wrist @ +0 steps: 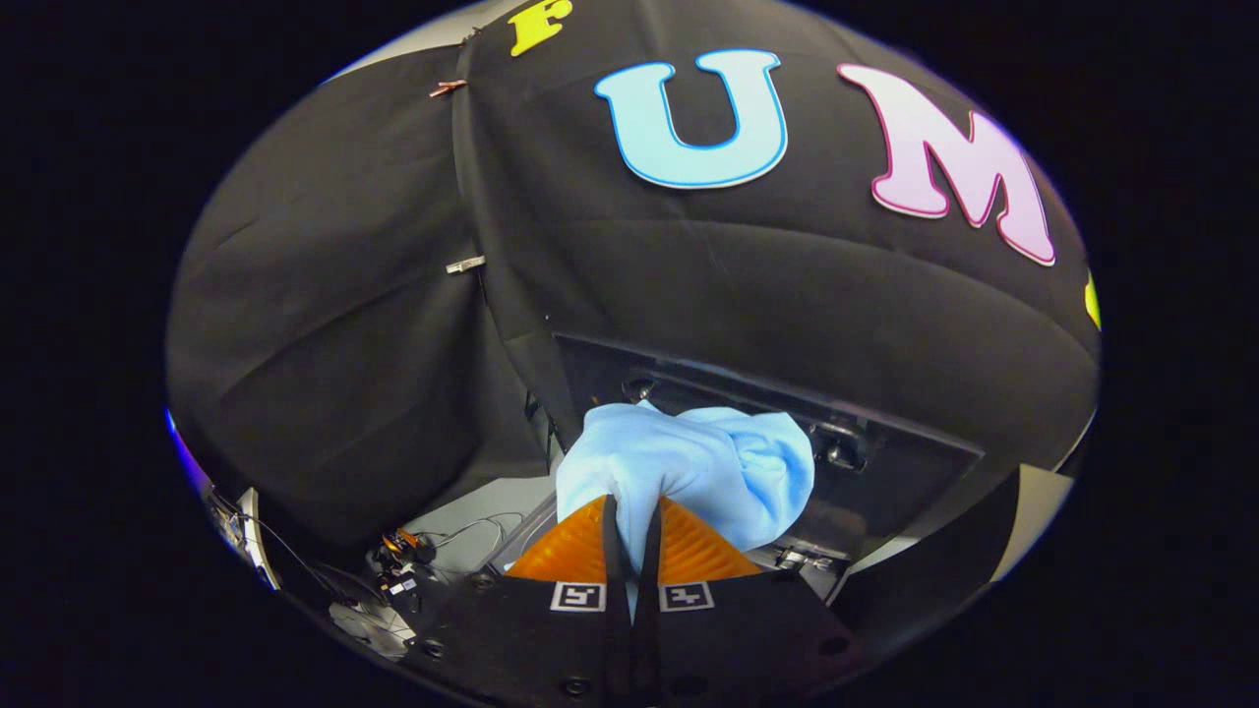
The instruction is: Put the clothes into the washing machine and then close the washing machine lid.
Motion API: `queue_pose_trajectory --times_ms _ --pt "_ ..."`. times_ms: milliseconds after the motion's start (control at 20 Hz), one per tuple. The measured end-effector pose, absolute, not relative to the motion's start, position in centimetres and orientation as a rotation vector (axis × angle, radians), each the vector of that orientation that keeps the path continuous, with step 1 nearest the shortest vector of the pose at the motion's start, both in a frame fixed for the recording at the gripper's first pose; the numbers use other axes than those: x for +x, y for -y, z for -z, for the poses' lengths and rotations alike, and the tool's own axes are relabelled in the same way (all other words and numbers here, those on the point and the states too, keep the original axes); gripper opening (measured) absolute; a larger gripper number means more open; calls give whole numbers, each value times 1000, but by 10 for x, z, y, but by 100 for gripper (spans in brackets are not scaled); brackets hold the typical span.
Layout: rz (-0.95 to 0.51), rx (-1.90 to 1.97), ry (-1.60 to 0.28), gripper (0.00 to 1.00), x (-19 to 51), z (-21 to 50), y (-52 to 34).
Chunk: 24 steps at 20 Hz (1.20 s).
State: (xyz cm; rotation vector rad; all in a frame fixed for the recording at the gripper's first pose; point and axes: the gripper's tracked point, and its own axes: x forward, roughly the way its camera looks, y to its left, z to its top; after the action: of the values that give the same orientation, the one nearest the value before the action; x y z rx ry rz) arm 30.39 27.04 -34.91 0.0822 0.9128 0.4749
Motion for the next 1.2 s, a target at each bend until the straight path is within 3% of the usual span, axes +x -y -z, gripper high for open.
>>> queue_pose_trajectory --times_ms 300,600,800,1050,1200 --pt "-466 -19 -1053 5 278 405 -268" --pt "-462 -29 -1095 5 273 414 -265" --pt "-458 -14 -1124 14 271 419 -265" --pt "-479 -7 -1083 99 275 413 -269" --pt "-485 -1 -1071 100 276 410 -270"
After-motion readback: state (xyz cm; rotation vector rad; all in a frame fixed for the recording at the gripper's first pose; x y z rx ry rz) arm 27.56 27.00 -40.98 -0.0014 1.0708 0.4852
